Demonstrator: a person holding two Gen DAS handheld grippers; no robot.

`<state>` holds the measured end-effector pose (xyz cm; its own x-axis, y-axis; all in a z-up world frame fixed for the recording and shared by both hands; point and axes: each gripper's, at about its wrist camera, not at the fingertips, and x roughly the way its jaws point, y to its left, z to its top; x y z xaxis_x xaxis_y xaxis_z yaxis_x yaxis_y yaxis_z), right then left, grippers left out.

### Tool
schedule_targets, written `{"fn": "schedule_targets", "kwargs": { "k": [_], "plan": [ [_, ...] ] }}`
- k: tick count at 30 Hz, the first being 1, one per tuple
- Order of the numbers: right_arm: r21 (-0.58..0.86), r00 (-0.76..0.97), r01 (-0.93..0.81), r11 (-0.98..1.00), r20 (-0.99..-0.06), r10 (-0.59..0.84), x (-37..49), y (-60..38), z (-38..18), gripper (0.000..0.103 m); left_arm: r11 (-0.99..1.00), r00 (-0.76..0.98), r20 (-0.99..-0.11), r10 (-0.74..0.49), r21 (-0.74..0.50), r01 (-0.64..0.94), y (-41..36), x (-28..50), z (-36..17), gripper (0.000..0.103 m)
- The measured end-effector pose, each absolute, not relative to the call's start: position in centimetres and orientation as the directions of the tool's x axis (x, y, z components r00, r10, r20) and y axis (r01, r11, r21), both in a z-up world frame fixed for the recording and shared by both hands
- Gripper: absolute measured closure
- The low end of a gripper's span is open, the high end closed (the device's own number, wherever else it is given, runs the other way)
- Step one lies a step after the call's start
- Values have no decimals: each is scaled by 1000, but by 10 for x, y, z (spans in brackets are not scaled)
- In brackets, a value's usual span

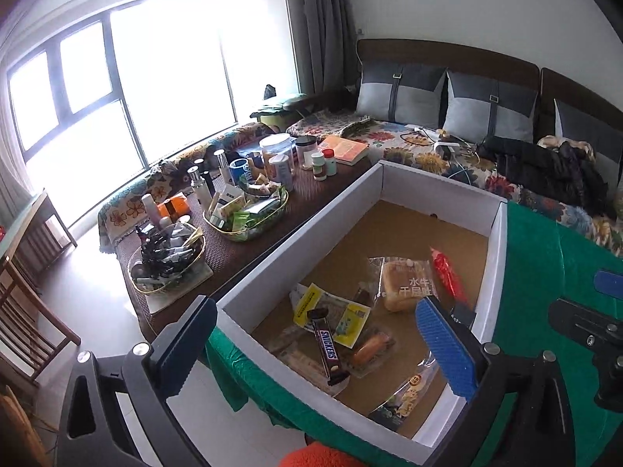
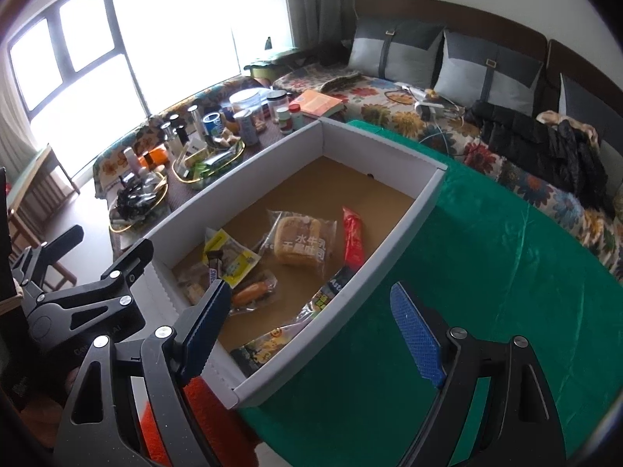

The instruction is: Organize snacks

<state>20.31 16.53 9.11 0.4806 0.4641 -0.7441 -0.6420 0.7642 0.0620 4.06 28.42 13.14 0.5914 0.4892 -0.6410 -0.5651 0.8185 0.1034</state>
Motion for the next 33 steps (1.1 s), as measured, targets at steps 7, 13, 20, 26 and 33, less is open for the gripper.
{"fn": "schedule_targets", "kwargs": {
  "k": [7,13,20,26,33],
  "plan": [
    [18,512,-636,772,-739,439,196,167,93,17,819,620,-602,504,104,-565,282,32,133,1],
    [-8,510,-640,768,-752,418,193,173,92,17,851,657,-614,438,47,-523,285,29,136,1],
    [-44,524,-612,790,-770,363,193,181,92,17,855,631,-661,406,31,-518,287,26,141,1],
    [33,496,-602,798,-768,406,193,178,102,17,855,629,-695,348,-41,-518,301,15,150,1],
    [65,477,-598,798,-772,421,192,185,110,17,825,587,-709,390,-14,-565,316,12,154,1]
  ]
}}
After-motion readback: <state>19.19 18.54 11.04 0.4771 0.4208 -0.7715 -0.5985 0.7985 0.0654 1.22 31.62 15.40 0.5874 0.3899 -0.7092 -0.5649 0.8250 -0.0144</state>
